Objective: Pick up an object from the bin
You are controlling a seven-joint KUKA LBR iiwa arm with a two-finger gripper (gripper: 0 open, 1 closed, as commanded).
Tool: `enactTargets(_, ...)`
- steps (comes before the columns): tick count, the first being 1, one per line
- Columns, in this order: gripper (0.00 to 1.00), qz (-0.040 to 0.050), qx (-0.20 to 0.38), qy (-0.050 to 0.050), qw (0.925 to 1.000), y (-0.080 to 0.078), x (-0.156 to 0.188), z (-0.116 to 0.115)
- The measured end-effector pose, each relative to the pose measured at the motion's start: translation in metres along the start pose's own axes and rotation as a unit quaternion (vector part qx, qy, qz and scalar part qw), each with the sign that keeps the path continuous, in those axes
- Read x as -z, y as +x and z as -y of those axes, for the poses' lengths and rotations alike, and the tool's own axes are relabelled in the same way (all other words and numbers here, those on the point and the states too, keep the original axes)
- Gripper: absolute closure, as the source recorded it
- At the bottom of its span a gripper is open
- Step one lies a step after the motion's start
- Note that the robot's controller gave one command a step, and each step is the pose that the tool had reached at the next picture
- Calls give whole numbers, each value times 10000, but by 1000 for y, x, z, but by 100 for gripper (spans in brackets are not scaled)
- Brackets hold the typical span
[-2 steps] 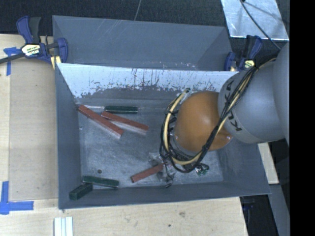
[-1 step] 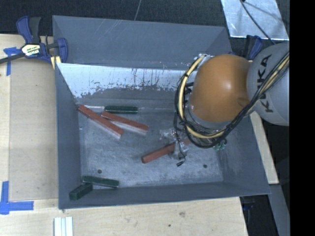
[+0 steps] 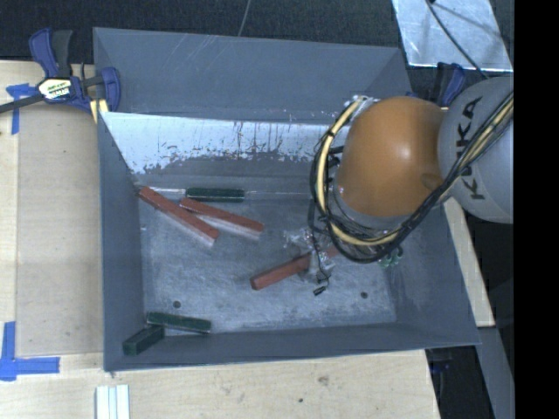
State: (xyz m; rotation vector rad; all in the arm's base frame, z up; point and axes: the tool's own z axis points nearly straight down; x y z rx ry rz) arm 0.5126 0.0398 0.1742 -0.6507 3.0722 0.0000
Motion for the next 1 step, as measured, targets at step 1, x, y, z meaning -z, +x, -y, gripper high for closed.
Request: enactTargets(1,100,21,-15,-5,10000,-17,73,3)
